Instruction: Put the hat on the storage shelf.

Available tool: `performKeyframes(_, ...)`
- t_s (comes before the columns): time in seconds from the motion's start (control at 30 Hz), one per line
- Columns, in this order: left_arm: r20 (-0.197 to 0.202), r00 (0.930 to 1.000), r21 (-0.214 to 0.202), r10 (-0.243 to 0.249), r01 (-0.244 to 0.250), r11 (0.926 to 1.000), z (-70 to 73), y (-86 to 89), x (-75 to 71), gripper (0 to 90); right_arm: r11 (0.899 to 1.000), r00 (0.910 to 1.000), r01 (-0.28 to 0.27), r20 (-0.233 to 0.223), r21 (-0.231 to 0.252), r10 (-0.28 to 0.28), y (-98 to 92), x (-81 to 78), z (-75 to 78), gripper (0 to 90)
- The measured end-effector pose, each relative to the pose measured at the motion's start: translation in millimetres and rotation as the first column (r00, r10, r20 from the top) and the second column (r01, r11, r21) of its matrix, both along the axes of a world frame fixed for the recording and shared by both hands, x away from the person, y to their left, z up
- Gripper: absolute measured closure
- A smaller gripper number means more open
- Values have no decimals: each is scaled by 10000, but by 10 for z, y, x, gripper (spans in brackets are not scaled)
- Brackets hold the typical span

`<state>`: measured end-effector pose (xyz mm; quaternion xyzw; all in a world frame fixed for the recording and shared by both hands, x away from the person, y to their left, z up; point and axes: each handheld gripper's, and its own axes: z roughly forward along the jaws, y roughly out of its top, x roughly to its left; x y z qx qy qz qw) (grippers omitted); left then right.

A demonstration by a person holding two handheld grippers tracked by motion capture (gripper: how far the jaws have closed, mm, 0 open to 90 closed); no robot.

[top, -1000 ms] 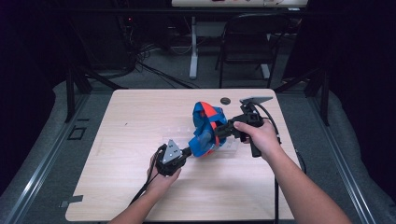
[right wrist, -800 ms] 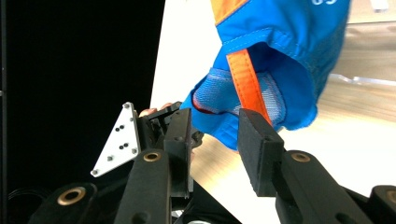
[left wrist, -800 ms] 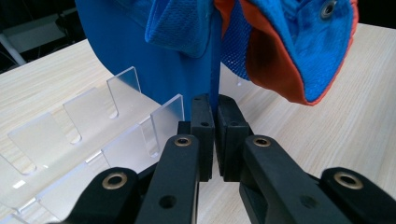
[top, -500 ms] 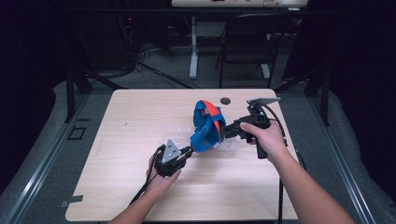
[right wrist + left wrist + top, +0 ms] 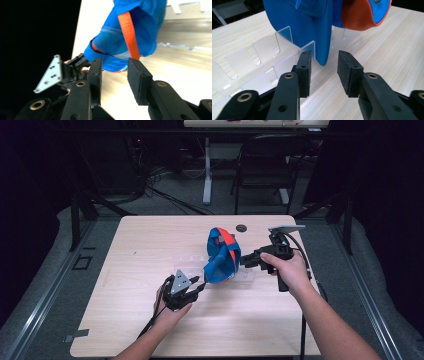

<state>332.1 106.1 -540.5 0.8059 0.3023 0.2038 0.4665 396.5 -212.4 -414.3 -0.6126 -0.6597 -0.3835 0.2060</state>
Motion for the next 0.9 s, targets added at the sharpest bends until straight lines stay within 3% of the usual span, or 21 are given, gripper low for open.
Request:
performKeyframes(0.27, -566, 9981, 233, -253, 266, 9994, 10, 138, -78, 562, 9986, 9989, 63, 465, -529, -38, -28, -101, -45, 630)
performKeyframes(0.37, -946, 9950, 337, -316, 349, 9988, 8, 226, -122, 551, 9966, 9971, 140, 763, -814, -78, -44, -158, -58, 623)
performKeyframes(0.5, -1472, 9884, 475, -368, 442, 9979, 3, 346, -192, 546, 9952, 9950, 159, 1000, -965, -62, -74, -231, -89, 612)
performKeyframes(0.63, -2089, 9775, 453, -306, 409, 9981, 18, 448, -237, 544, 9927, 9916, 111, 1293, -1198, 45, -111, -289, -137, 597)
performKeyframes(0.9, -2196, 9755, 316, 107, -39, 9995, -42, 675, -290, 533, 9822, 9802, 200, 1973, -1870, 176, -139, -409, -275, 563)
